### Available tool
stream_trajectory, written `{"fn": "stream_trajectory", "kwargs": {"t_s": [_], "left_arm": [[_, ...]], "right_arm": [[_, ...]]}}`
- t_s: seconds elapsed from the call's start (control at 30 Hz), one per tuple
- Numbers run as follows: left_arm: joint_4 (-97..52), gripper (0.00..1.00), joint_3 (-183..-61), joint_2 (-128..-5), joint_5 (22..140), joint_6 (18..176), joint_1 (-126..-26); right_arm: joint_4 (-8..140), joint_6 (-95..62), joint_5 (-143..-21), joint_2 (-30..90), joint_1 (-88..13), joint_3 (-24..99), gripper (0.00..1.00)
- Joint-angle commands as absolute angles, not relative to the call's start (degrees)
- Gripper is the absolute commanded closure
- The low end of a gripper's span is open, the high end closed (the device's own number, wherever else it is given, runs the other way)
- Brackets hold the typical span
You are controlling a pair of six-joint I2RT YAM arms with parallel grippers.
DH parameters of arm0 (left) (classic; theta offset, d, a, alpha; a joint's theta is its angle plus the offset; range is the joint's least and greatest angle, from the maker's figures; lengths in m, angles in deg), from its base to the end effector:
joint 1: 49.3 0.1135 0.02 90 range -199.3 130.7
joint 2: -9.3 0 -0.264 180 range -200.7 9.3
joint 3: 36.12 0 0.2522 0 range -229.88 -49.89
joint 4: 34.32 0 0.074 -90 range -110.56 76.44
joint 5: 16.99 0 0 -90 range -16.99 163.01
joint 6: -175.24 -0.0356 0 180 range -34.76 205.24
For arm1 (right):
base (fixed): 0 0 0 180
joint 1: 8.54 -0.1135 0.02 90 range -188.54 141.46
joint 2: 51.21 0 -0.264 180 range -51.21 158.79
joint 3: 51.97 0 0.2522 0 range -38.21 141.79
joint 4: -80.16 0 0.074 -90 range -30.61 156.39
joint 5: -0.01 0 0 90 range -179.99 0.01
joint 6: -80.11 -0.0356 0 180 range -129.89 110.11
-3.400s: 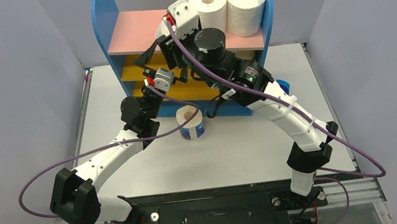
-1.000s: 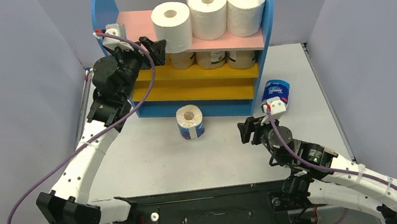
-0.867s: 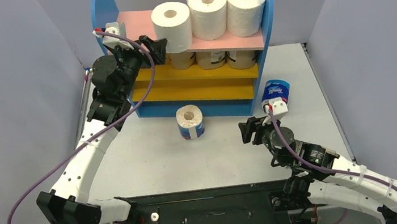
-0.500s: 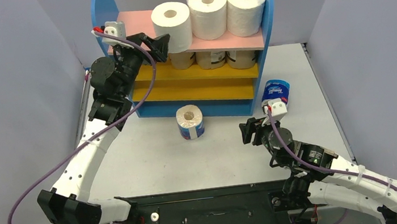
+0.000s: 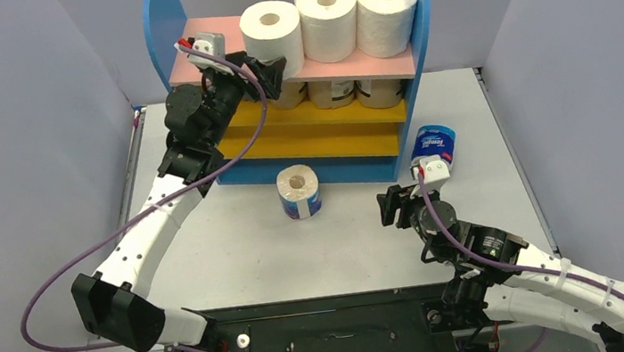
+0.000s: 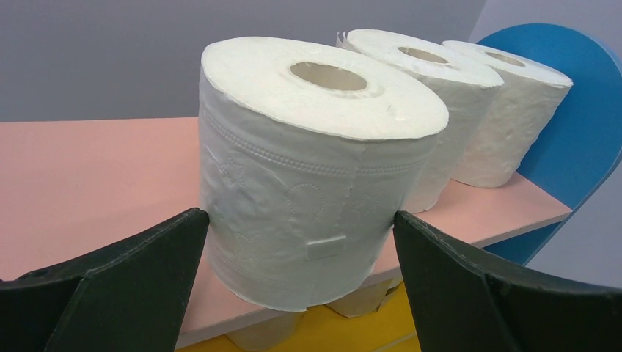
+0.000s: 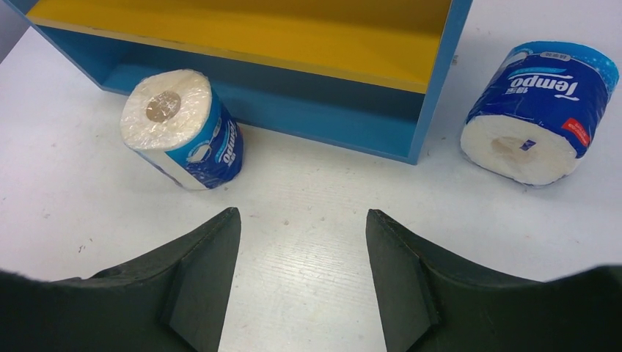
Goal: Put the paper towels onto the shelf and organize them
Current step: Place the paper towel on the shelf.
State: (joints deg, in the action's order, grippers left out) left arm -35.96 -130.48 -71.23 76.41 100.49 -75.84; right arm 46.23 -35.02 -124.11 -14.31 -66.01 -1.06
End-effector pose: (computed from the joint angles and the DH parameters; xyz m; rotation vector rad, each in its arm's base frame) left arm 0.2916 -0.1480 0.4634 0.1824 1.3177 -0.6600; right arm 0.0980 0.1165 0.2978 -0.1319 1.8740 0.4266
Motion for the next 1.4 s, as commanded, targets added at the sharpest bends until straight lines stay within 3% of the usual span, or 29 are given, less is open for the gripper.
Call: {"fn": "stream_trajectory", "kwargs": {"t_s": [0.0, 0.5, 1.37], "left_arm": [[-38.6, 0.02, -133.8, -72.5, 75.9, 98.2, -76.0], [-38.4, 0.02, -135.7, -74.5, 69.1, 95.8, -75.1], [-39.1, 0.03, -138.4, -77.5, 73.0, 97.7, -74.2]], "right_arm": [[48.2, -34.6, -126.0, -14.3, -66.4, -1.6, 0.41], [48.2, -34.2, -127.0, -14.2, -66.4, -1.6, 0.41], [47.9, -34.5, -127.4, -13.6, -66.3, -1.6, 0.42]]}}
